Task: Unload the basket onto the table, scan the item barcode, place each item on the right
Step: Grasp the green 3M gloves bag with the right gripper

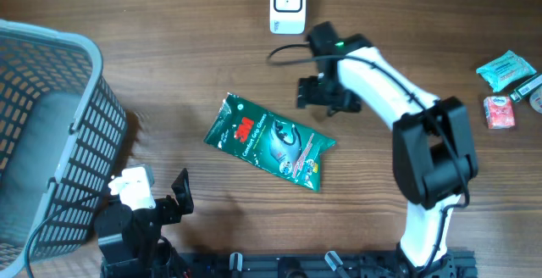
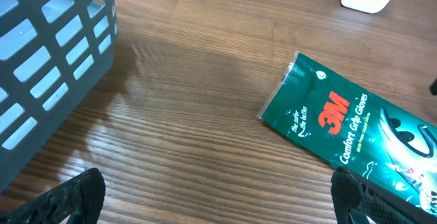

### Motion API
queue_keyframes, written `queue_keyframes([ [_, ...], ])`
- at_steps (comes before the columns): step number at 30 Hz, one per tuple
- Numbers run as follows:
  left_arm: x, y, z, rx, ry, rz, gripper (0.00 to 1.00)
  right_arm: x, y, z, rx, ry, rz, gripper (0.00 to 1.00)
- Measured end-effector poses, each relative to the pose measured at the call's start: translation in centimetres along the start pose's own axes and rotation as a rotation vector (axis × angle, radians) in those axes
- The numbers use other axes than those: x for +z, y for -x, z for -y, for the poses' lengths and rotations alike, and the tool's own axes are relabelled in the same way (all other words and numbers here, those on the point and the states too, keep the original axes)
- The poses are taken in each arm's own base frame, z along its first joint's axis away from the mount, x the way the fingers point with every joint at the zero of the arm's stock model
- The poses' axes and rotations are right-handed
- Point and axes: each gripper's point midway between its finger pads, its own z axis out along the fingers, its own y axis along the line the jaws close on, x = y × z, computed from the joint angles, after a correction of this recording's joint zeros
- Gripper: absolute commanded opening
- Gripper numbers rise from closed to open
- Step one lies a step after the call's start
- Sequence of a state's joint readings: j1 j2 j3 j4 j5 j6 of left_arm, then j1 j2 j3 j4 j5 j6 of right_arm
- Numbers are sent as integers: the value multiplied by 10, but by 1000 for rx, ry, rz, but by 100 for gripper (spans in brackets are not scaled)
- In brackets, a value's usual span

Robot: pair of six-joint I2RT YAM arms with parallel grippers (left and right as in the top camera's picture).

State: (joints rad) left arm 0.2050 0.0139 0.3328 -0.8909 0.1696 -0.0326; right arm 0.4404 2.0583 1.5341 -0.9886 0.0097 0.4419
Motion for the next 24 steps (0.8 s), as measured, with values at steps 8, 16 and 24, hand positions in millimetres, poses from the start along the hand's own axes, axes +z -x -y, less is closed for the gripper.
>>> queue_keyframes([
  [8,0,0,0,0,0,0,100,-2,-36,-91,-567,98,72,100],
  [16,0,0,0,0,0,0,100,6,-86,-133,-872,163,36,99],
  [24,0,0,0,0,0,0,100,13,-81,-138,-953,44,107,99],
])
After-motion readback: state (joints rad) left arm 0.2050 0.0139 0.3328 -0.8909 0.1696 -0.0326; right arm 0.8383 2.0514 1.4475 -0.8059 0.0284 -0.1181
